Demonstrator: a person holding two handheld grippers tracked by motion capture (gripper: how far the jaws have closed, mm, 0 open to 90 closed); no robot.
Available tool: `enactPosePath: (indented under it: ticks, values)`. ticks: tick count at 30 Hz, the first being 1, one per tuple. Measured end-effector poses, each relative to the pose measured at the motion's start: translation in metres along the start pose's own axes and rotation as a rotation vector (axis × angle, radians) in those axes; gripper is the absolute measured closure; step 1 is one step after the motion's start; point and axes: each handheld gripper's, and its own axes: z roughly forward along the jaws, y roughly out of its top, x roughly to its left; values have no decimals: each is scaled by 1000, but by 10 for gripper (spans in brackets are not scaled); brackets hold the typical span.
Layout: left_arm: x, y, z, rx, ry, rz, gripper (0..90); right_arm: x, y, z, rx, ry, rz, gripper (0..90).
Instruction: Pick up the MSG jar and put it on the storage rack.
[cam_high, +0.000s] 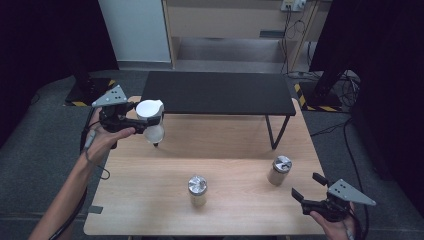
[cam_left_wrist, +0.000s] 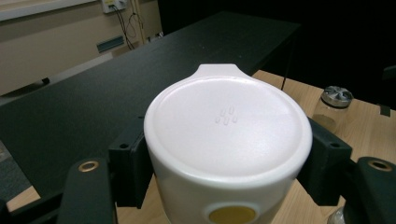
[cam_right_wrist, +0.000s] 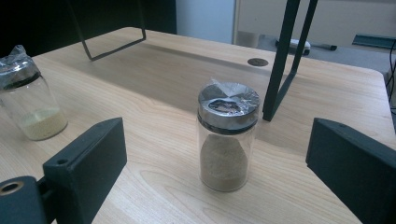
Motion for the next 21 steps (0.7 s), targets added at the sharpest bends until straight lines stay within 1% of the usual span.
enactPosePath:
  ticks: [3, 6, 8, 12, 14, 18, 21]
  values:
    - [2, 13, 2, -4, 0, 5, 295, 0, 0, 0, 0, 1, 1, 55]
    - [3, 24, 4, -7, 5, -1, 296, 0, 0, 0, -1, 2, 2, 55]
    - [3, 33, 6, -14, 11, 6, 295, -1, 0, 0, 0, 2, 3, 55]
    - [5, 49, 11, -14, 15, 15, 296, -1, 0, 0, 0, 2, 5, 55]
    - [5, 56, 13, -11, 25, 17, 296, -1, -1, 0, 0, 3, 6, 55]
    - [9, 66, 18, -27, 33, 2, 294, -1, -1, 0, -1, 3, 7, 55]
    - [11, 72, 24, -28, 41, -2, 291, -2, -1, 0, 0, 5, 9, 55]
